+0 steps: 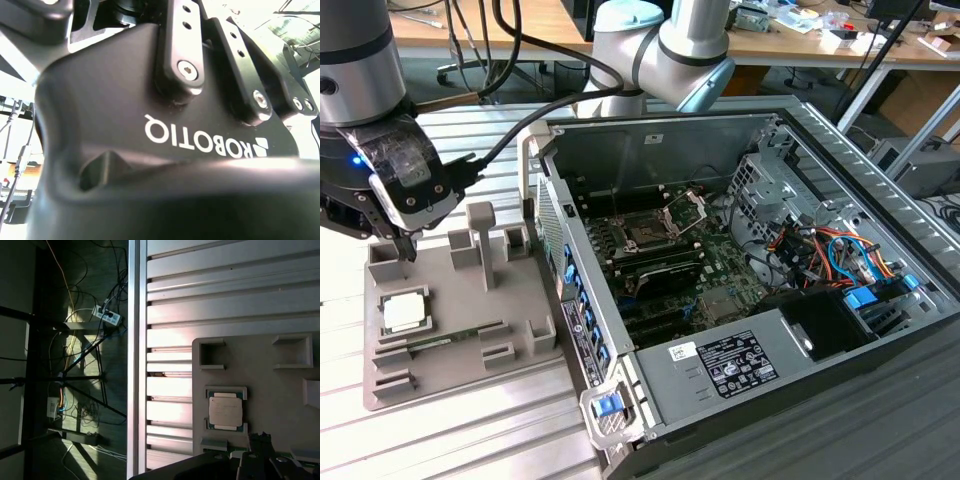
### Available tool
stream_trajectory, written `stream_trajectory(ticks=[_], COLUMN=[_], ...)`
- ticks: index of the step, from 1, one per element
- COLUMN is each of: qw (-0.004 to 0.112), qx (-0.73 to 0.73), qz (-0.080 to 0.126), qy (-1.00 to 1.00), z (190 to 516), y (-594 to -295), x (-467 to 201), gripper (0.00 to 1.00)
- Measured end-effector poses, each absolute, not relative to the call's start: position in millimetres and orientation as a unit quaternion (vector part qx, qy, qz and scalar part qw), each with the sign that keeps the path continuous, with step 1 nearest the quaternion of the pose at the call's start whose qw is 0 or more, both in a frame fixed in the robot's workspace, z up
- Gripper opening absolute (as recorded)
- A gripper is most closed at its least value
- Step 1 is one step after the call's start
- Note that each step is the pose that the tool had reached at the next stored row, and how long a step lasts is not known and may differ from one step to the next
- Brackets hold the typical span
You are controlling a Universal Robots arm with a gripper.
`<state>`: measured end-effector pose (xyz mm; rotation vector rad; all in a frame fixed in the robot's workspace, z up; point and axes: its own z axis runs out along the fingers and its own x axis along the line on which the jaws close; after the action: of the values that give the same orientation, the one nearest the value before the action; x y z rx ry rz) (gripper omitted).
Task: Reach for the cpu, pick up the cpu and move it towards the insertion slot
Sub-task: 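Reach for the cpu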
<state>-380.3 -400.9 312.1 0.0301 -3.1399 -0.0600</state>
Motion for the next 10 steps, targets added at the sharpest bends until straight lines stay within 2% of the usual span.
stream_trajectory(ticks=[10], qw=[0.0], qx=[0.01], qz=[-0.019], qy=[-1.0], z=[308.3], y=[-400.9], x=[-380.3], gripper=[0.11])
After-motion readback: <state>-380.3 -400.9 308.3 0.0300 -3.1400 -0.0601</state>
